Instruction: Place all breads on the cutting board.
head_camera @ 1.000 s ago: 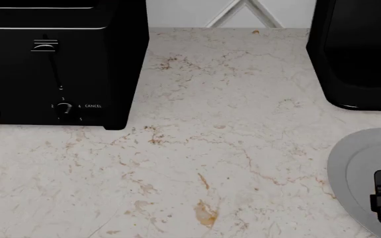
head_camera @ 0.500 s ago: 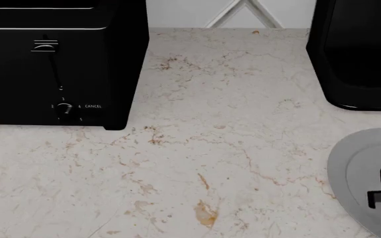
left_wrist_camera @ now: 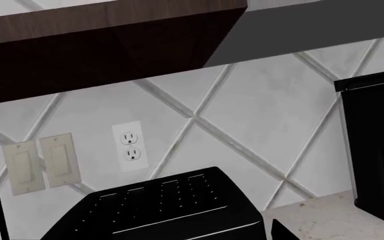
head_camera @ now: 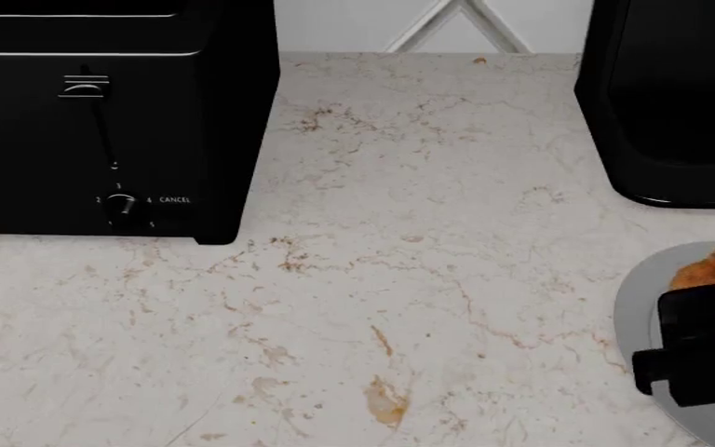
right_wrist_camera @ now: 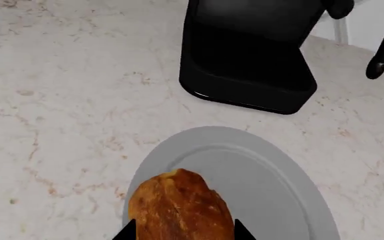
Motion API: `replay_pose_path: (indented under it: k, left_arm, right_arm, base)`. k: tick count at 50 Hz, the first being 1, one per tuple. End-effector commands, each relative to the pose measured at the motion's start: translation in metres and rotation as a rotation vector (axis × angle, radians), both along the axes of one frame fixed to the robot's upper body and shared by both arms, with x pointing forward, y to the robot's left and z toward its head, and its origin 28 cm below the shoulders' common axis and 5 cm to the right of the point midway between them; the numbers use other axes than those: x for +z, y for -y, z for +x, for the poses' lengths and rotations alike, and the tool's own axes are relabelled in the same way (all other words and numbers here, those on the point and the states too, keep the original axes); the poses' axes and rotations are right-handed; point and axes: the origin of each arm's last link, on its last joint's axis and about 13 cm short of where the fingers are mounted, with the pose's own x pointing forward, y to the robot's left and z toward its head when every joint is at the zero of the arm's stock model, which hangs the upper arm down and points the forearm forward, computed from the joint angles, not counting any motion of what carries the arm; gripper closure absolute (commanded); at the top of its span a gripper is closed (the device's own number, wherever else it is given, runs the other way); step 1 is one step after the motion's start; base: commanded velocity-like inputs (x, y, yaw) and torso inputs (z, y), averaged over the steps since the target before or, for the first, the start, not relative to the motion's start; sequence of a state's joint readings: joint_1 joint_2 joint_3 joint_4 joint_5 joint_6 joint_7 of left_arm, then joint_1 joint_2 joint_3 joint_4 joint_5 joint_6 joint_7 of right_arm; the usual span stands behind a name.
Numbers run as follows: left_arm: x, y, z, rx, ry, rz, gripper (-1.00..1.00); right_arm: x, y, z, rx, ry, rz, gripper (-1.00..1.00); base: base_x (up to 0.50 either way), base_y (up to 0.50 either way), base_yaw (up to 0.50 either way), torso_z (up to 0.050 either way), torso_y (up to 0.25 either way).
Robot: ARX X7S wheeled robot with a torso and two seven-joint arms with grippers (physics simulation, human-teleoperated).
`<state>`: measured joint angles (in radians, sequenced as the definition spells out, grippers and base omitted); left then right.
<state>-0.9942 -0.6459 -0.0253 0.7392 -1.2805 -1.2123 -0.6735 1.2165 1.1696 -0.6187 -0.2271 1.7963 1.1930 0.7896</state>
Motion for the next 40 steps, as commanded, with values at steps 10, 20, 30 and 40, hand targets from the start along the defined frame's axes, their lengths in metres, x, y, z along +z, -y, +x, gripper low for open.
replay_pose_path:
  k: [10,20,30,40]
  left_arm:
    - [-0.002,0.000,-0.002,-0.014,0.012,-0.026,-1.00]
    - [-0.002,0.000,-0.006,-0.019,0.013,-0.041,-1.00]
    - [-0.002,0.000,-0.012,-0.014,0.023,-0.102,-1.00]
    - [-0.002,0.000,-0.015,-0.009,0.032,-0.110,-1.00]
  right_arm:
    - [0.031,-0.041,-0.065,0.009,0.479,-0.001,1.00]
    - [0.028,-0.070,-0.086,0.073,0.629,-0.037,1.00]
    - [0.020,-0.084,-0.107,0.029,0.812,-0.056,1.00]
    - [0.023,-0.079,-0.114,-0.068,0.932,-0.169,1.00]
  base:
    - [0.00,0.00,0.00,0.000,0.000]
    - [0.00,0.00,0.00,0.000,0.000]
    - [0.00,0.00,0.00,0.000,0.000]
    - [0.00,0.24,0.00,0.000,0.000]
